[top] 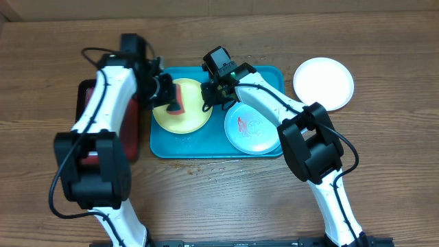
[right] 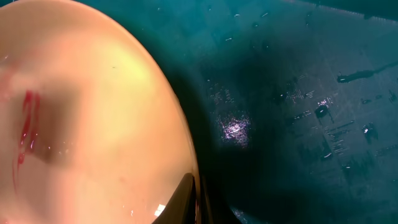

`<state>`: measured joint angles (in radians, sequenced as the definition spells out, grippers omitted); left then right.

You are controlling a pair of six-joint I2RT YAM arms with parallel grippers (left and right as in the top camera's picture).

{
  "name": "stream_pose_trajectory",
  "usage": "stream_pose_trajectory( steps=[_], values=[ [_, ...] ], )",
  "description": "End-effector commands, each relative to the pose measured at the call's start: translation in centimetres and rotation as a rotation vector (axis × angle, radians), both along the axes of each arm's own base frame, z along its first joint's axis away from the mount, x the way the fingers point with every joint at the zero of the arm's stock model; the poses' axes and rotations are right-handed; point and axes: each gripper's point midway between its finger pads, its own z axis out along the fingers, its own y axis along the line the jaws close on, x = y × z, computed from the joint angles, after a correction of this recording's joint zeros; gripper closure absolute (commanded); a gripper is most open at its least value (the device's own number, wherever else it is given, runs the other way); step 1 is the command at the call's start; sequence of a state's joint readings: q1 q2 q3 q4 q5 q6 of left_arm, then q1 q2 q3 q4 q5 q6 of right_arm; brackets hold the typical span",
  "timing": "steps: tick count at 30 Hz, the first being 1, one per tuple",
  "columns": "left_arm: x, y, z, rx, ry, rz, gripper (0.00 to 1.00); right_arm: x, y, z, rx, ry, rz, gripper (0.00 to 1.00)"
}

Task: Clean dirty plates on tray and stack at the side
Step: 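Scrub the yellow plate with the left-held sponge while the right holds it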

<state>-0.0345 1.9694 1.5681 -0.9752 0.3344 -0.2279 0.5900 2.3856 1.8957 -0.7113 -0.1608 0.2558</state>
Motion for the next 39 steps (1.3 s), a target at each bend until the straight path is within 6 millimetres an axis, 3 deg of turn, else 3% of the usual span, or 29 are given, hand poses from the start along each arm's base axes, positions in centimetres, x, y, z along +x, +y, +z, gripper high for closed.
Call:
stream_pose_trajectory(
  steps=[1,7,11,23,27,34,39],
  values=[
    [0.8,-0.5,0.2,0.090,-0.031,0.010,0.96,-1.5,-0.3,-2.1,-0.041,0.040,0.034,0.96],
    [1.4,-1.5,-1.1,0.195,-0.050,-0.007,0.96,-1.6,-0.3,-2.1,-0.044,0.043,0.034,0.96],
    [1.6,-1.1,-1.8,0.255,-0.053,-0.005,0.96,-1.6,-0.3,-2.1,-0.044,0.043,0.034,0.96],
    [1.4,-1.3,-6.2,0.256,0.030,-0.020,0.96,-1.6,-0.3,-2.1,-0.044,0.043,0.033,0.96],
    [1.2,0.4,-6.9,0.350,0.048,-0.009,0.96,-1.6,-0.3,-2.1,-0.044,0.043,0.033,0.96],
    [1.4,5.3,-6.0,0.630,0.030,0.033,0.96,-1.6,-0.3,-2.1,-0.044,0.043,0.033,0.96],
    [2.2,4.7,-5.9,0.608,-0.005,0.012,0.96,-1.5,-0.4,-2.1,-0.043,0.042,0.033,0.96]
  ],
)
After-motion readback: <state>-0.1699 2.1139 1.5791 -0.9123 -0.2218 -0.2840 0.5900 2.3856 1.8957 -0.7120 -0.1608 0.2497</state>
